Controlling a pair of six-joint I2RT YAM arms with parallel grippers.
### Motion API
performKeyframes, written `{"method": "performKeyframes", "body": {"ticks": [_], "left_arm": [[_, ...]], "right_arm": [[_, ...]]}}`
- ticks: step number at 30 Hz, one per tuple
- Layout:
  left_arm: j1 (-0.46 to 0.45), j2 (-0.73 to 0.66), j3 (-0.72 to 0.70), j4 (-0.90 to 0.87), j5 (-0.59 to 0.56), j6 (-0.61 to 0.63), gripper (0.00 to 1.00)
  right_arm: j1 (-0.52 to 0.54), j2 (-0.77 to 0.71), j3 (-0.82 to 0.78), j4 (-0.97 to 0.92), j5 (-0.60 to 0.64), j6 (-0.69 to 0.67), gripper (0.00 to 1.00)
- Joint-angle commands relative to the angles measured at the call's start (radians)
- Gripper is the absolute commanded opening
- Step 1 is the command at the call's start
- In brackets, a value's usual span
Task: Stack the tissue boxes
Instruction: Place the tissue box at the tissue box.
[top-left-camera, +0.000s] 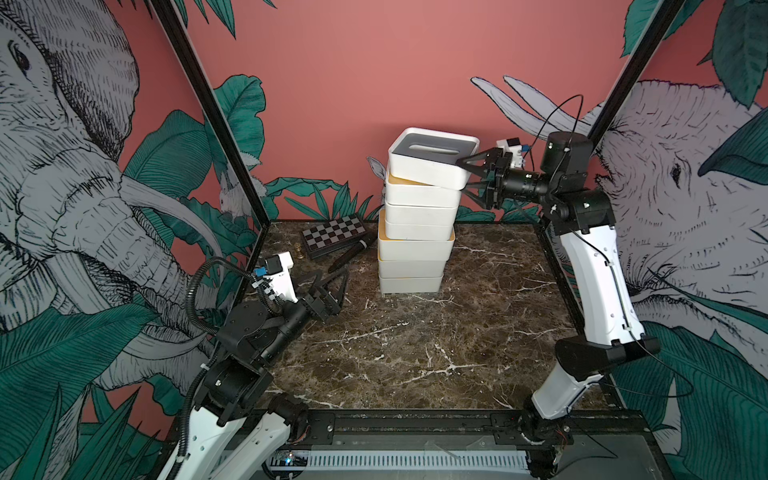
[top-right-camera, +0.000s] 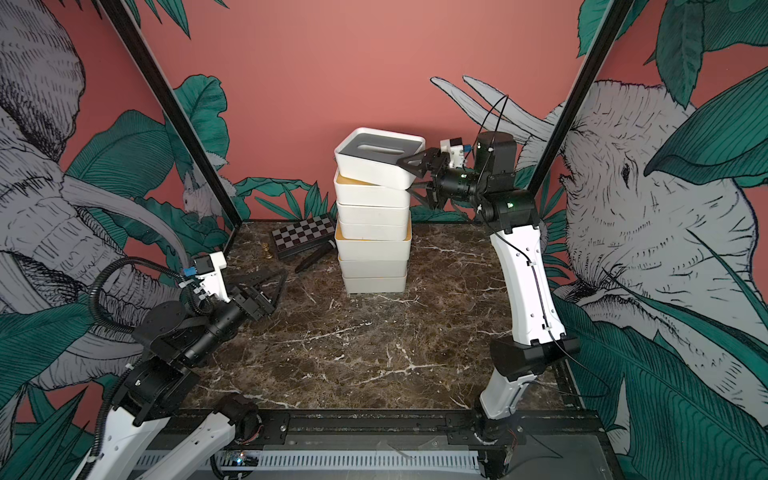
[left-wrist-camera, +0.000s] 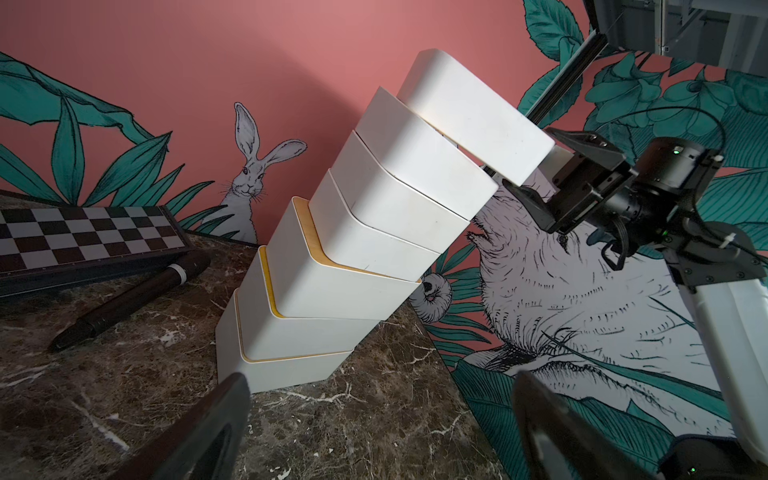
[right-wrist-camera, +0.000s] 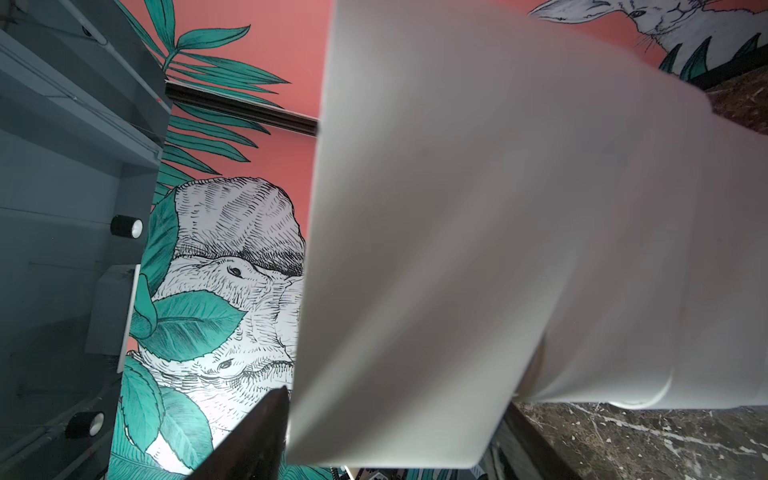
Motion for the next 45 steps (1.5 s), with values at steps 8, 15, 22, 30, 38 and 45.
{"method": "performKeyframes", "body": {"ticks": [8,15,22,30,38,45], "left_arm": [[0.005,0.012,0.016,0.010,-0.016,0.006,0.99],[0.005,0.043,0.055,0.011,-0.009,0.025,0.99],[0.004,0.064,0.064,0.027,-0.004,0.022,1.00],[0.005,0.175,0.239,-0.007,0.043,0.082,1.00],[0.005,0.465,0.589,-0.119,0.172,0.156,1.00],[0.010,0.716,0.856,-0.093,0.253,0.171,1.00]], "right_arm": [[-0.035,-0.079,-0.068,0.069,0.024,-0.020,0.99],[-0.041,-0.069,-0.054,0.028,0.031,-0.056,0.99],[-0.041,-0.078,-0.043,-0.052,0.079,-0.131,0.99],[-0.074,-0.103,0.010,-0.161,0.215,-0.242,0.99],[-0.071,-0.063,0.139,-0.162,0.233,-0.280,0.99],[-0.067,0.051,0.281,-0.113,0.196,-0.230,0.99]]}}
